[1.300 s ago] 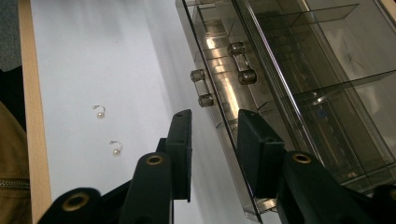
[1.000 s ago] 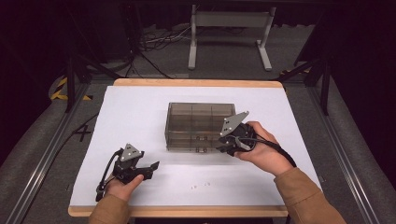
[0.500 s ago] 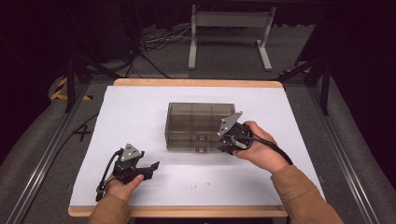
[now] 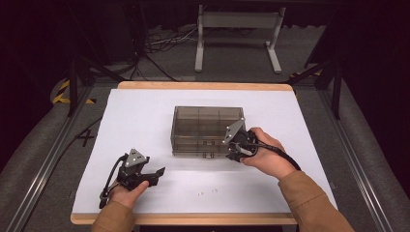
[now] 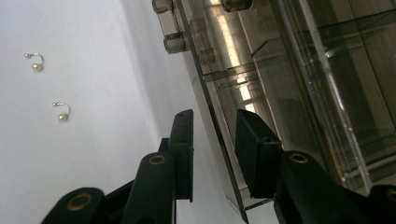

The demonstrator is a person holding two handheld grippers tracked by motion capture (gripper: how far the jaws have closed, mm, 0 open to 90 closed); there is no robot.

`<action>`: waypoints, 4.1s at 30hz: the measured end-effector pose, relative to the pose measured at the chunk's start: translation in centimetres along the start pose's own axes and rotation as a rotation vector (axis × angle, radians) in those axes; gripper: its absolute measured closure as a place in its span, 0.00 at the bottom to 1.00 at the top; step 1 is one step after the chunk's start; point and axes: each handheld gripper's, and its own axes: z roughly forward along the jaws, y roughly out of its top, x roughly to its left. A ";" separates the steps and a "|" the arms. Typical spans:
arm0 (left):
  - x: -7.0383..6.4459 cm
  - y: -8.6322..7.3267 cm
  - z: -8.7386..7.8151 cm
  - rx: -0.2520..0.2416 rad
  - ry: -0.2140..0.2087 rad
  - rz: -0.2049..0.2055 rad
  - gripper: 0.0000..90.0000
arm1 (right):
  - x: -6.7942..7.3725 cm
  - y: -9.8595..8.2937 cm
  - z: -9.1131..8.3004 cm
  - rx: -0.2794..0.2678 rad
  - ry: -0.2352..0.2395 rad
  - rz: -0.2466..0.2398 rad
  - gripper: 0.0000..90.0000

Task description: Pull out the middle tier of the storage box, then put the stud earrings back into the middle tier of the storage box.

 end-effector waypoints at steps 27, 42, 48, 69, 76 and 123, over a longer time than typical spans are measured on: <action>0.0 0.0 0.0 -0.002 0.000 -0.003 0.31 | 0.3 0.3 0.7 0.077 0.006 -0.059 0.90; 0.0 0.0 0.0 0.001 0.001 -0.003 0.31 | 2.1 0.0 -0.3 0.065 0.036 -0.106 0.93; 0.0 0.0 0.0 0.001 0.001 -0.007 0.31 | 2.7 -0.2 -0.5 0.061 0.045 -0.119 0.94; 0.0 0.0 0.1 0.004 0.003 -0.007 0.31 | 3.9 -1.0 -0.1 0.071 0.077 -0.151 0.95; 0.0 0.0 0.1 0.004 0.002 -0.007 0.31 | 4.1 -1.1 0.1 0.070 0.063 -0.147 0.95; 0.0 0.0 0.0 -0.001 0.004 -0.008 0.31 | 6.8 1.4 -2.4 -0.174 0.149 0.069 0.76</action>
